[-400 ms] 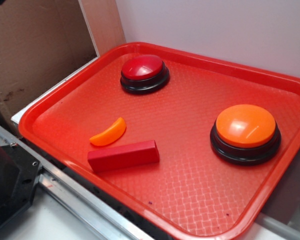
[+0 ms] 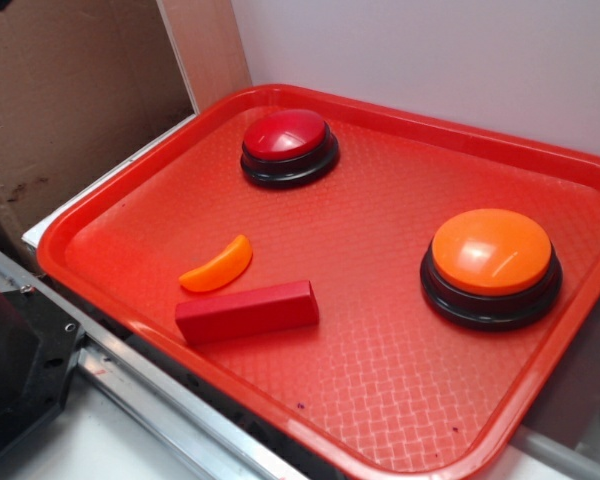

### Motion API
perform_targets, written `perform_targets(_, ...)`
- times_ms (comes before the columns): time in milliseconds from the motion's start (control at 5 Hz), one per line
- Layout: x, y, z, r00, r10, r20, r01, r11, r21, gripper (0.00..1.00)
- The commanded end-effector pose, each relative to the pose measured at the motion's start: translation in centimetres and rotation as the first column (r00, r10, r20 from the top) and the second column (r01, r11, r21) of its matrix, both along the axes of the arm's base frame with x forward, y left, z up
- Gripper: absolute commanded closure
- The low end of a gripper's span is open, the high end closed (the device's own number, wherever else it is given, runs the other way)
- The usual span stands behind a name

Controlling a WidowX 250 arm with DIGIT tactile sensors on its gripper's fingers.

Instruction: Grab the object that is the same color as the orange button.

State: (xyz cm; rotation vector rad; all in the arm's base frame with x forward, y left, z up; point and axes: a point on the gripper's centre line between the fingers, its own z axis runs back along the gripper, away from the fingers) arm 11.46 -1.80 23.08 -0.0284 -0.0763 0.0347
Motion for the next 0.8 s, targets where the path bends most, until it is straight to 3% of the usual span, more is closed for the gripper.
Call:
perform_targets(0,0.9,-2.2,-4.0,0.997,-0.019,0.069,0.017,1.0,0.025,0.0)
perform_targets(200,1.5,-2.7,-6.9,0.997,0.012,0.076,-0.017,0.998,0.062,0.0)
perform_targets(600,2.8,-2.4,-11.9,0.963,0.259,0.069,-0.263,0.963,0.055,0.0)
